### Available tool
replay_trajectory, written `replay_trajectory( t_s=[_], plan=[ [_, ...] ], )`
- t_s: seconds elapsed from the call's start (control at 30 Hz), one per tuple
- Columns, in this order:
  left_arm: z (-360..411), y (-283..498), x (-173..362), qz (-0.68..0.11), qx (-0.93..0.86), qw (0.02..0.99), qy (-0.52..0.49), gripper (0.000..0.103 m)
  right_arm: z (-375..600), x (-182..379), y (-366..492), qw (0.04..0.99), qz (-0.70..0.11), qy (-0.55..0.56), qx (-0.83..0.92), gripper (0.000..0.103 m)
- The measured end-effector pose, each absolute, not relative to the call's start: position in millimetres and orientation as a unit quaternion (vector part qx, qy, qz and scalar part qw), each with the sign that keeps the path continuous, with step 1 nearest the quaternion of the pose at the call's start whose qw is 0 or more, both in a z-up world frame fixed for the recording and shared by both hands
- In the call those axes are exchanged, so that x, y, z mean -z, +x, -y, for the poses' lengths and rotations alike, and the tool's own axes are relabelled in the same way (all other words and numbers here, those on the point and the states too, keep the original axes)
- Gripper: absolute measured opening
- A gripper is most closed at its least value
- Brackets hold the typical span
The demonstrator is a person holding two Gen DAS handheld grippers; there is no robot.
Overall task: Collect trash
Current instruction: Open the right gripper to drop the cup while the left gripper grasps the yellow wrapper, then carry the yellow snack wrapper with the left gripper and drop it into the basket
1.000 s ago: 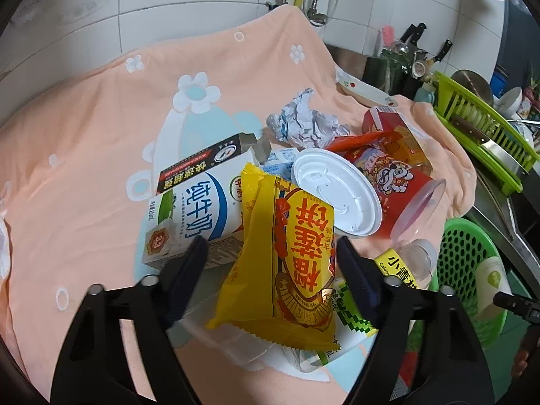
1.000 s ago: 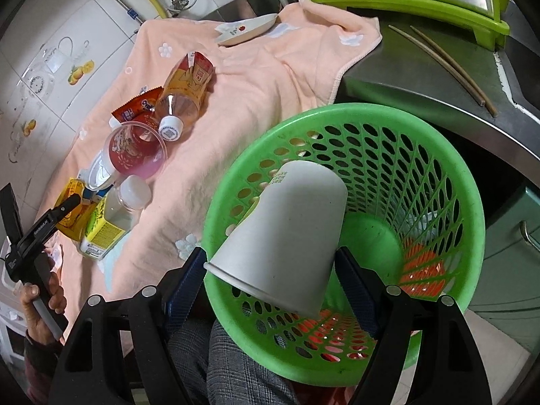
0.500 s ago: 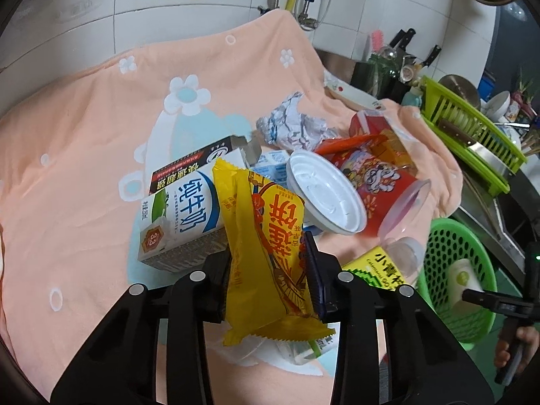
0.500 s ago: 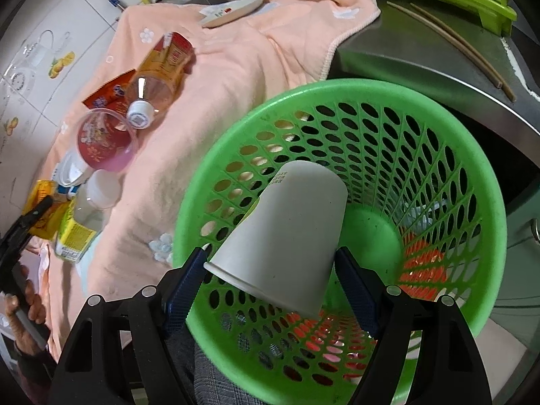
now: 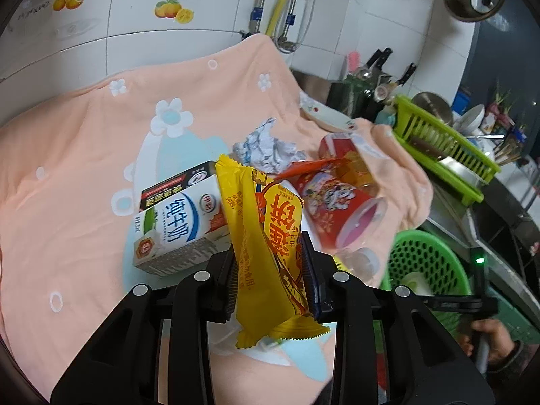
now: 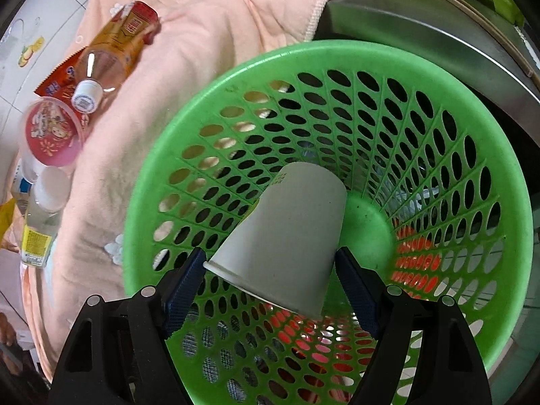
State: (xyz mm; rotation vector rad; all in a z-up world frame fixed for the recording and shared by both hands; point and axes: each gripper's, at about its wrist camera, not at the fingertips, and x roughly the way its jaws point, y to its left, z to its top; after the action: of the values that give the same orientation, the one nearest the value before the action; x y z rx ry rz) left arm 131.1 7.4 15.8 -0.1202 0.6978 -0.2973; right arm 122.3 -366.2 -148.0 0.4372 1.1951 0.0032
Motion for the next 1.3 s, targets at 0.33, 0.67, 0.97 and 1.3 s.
replay_trajectory(
  t_s=[0.33, 0.67, 0.97, 1.3],
  plan=[
    [12, 115, -29, -0.33, 0.212, 0.916, -0.077, 0.032, 368, 159, 126, 0.799, -0.562, 0.214, 0.003, 0.076],
    [61, 110, -22, -0.348, 0.276, 0.894, -0.068, 0.032, 394, 143, 102, 0.815, -0.537, 0.218, 0.001, 0.076],
    [136, 111, 11, -0.39, 0.322, 0.862, -0.031, 0.032, 417, 96, 62, 0.848, -0.495, 0.19, 0.025, 0.079],
    [216, 119, 55, -0.435, 0.354, 0.828, 0.001, 0.036, 446, 81, 40, 0.86, -0.467, 0.2, 0.048, 0.08]
  ],
)
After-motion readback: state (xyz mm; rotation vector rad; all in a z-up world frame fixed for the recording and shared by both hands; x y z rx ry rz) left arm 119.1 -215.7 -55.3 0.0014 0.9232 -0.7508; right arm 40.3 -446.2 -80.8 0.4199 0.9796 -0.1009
